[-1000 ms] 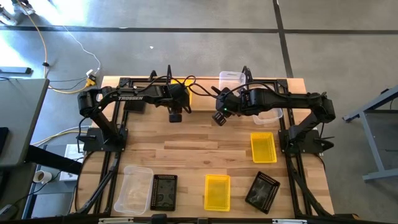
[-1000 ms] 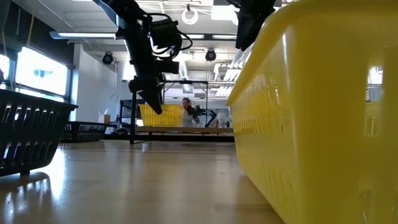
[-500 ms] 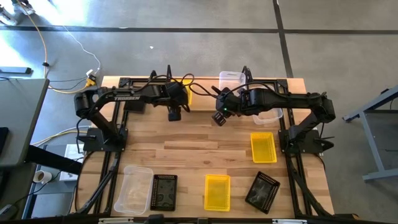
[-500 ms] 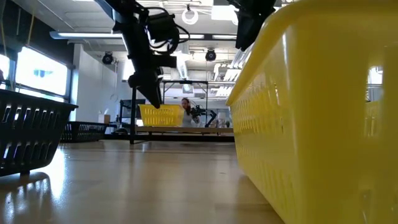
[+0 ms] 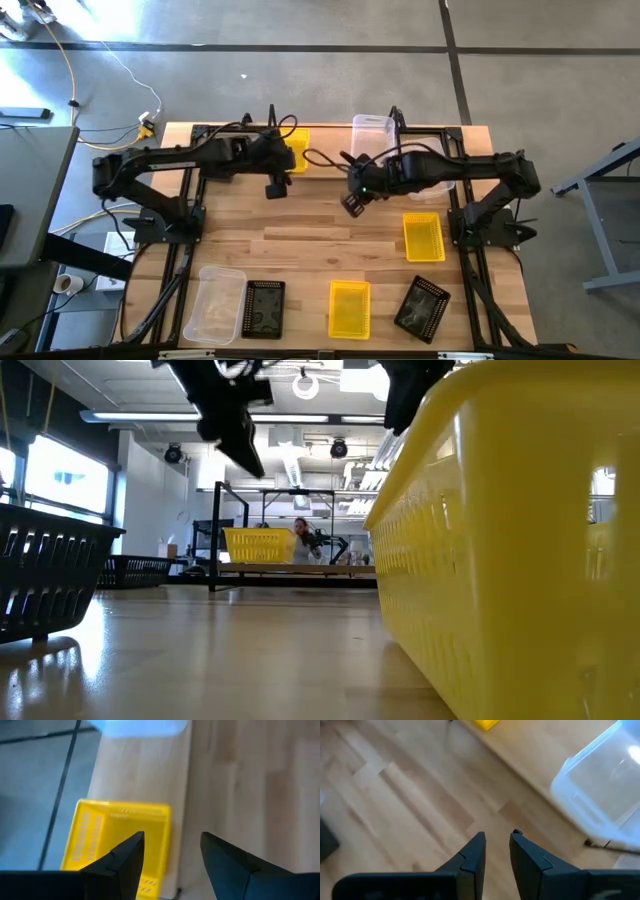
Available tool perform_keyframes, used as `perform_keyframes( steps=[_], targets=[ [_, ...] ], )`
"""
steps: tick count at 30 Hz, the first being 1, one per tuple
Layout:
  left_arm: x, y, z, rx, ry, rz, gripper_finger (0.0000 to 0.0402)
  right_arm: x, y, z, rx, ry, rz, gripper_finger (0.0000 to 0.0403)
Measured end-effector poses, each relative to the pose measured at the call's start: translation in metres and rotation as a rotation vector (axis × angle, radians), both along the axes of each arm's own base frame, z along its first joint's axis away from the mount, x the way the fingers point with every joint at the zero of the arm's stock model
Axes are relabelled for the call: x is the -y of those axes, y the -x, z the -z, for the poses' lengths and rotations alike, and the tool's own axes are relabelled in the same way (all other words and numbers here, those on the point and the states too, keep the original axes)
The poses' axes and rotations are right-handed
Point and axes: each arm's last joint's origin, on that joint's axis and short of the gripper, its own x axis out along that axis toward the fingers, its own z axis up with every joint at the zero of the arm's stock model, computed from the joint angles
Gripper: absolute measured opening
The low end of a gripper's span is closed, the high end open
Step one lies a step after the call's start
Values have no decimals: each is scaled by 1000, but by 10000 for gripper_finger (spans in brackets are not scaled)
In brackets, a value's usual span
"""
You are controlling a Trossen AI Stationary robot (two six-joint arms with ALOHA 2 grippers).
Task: Stack baskets on shelf by color
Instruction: Put the right black bin on the shelf
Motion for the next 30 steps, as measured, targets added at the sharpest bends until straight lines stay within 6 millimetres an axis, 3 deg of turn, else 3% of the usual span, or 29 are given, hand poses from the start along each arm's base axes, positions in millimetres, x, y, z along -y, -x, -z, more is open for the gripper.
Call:
perform_keyframes(
  steps=[10,20,30],
  targets=[
    [49,12,-34,250,204,67,186,-54,15,4,-79,-126,-84,75],
    [89,9,-36,272,320,168,186,-127,43,12,-181,-340,-222,75],
    [107,8,-36,288,402,153,186,-184,79,17,-230,-426,-232,75]
  ],
)
